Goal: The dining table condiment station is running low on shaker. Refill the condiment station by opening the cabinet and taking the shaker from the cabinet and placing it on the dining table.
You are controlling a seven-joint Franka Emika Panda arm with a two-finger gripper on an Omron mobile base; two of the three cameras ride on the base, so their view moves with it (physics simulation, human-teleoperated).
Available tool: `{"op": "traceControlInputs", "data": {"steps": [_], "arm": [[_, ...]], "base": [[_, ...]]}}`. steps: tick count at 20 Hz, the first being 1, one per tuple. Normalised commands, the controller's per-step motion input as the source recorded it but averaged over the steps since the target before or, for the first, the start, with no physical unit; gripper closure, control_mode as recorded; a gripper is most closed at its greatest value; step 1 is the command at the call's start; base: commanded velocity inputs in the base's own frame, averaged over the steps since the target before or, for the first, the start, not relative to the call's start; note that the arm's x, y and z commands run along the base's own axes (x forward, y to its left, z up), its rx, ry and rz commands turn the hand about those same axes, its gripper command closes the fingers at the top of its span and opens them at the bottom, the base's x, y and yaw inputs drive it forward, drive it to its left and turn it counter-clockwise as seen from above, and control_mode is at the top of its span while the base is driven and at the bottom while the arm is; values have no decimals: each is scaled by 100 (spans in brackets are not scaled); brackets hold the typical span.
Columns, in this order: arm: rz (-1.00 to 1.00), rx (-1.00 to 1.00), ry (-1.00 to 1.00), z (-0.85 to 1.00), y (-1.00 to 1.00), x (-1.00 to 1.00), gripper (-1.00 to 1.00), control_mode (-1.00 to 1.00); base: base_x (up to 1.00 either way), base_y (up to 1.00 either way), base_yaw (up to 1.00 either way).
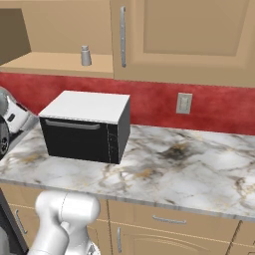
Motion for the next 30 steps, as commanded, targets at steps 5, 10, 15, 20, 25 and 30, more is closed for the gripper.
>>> {"op": "traceControlInputs", "data": {"steps": [5, 10, 15, 20, 25, 30], "arm": [[-36, -20, 0, 1, -74, 26, -100, -100], [0, -34, 0, 17, -26, 12, -100, -100], [8, -26, -2, 21, -1, 4, -100, -100], [2, -8, 0, 13, 1, 12, -100, -100], [-1, -1, 0, 0, 1, 7, -100, -100], [-5, -8, 3, 24, 11, 44, -100, -100]], "base": [[0, 0, 0], [0, 0, 0], [0, 0, 0], [0, 0, 0], [0, 0, 0], [0, 0, 0]]}}
